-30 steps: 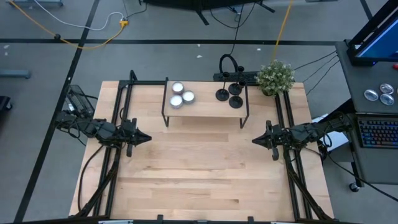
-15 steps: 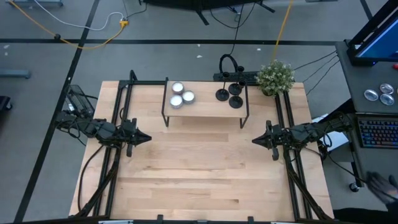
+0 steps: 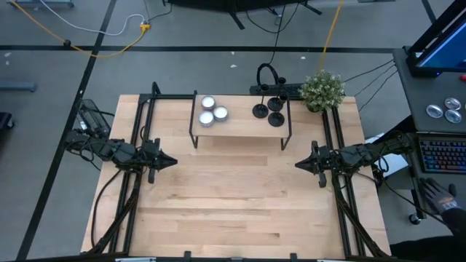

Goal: Pick & Place candle stick holders
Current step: Return to Home Position

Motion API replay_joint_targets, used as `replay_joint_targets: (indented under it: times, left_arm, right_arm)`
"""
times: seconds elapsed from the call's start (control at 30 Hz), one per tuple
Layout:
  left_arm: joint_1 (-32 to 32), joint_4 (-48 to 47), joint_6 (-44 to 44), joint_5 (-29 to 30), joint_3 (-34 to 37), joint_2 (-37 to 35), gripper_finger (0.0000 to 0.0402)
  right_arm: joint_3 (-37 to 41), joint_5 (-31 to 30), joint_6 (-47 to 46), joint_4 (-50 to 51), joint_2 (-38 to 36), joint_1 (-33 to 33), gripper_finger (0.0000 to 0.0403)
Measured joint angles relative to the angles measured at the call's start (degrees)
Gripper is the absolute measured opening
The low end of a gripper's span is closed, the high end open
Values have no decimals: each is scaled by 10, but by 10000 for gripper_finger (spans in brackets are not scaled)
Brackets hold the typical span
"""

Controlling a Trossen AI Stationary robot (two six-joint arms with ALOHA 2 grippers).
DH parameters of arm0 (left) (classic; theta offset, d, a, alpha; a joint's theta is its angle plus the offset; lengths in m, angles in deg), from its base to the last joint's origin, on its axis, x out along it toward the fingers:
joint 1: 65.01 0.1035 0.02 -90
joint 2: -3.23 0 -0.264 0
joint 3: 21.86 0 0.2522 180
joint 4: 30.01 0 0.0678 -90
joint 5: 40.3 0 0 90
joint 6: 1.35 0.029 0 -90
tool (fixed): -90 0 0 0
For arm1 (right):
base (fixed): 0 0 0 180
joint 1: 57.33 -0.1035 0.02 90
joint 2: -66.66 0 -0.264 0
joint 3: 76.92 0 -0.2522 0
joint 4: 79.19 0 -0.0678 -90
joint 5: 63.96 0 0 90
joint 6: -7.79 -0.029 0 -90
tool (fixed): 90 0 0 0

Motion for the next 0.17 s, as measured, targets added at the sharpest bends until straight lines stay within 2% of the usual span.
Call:
replay_joint_targets:
  times: [0.17]
  left_arm:
    - [0,0,0,0,0,0,31]
  right_arm:
    - [0,0,0,0,0,0,0]
